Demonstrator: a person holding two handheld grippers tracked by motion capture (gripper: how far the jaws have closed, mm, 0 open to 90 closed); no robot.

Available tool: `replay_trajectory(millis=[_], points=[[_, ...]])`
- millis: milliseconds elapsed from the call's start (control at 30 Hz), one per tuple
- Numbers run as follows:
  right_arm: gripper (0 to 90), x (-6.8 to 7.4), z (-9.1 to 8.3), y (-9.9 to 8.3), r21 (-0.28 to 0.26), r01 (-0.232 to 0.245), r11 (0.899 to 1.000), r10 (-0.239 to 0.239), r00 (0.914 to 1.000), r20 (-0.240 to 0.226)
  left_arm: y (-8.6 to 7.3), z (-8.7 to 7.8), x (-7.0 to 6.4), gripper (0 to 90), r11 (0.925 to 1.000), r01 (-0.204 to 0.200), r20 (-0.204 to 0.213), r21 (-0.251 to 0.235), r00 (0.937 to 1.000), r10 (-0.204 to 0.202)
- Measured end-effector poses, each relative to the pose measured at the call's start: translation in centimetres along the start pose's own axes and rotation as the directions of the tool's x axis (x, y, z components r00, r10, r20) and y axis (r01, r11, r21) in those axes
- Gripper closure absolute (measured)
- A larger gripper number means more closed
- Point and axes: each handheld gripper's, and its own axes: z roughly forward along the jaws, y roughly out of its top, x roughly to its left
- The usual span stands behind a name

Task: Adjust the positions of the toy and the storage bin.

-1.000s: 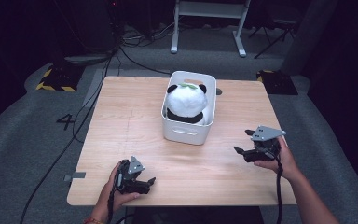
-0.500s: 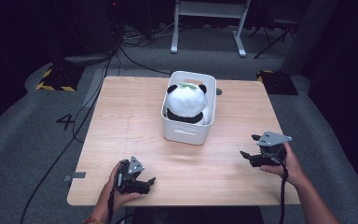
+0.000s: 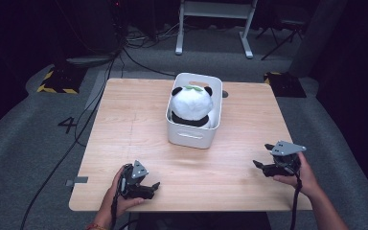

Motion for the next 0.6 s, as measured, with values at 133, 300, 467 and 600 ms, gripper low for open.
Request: replay_trajectory(millis=[133,300,467,600], points=[[22.3,-0.1,-0.2,-0.7,0.004,-0.001,1.0,0.001,1.0,0.005,0.0,0.0,0.0,15.1,1.0,-0.001,0.0,0.0,1.0,0.001],[22.0,0.0,-0.3,-1.6,0.01,-0.012,1.0,0.012,0.9999,0.004,0.0,0.0,0.0,15.1,1.0,-0.001,-0.001,0.0,1.0,0.001],[22.0,-0.1,-0.3,-2.5,0.023,-0.013,1.0,0.013,0.9999,0.0,0.0,0.0,0.0,15.1,1.0,0.0,0.0,0.0,1.0,0.0],[21.8,0.0,-0.4,-3.2,0.024,-0.022,0.999,0.022,0.9998,0.002,0.0,0.0,0.0,15.1,1.0,0.001,0.001,0.0,1.0,-0.001]])
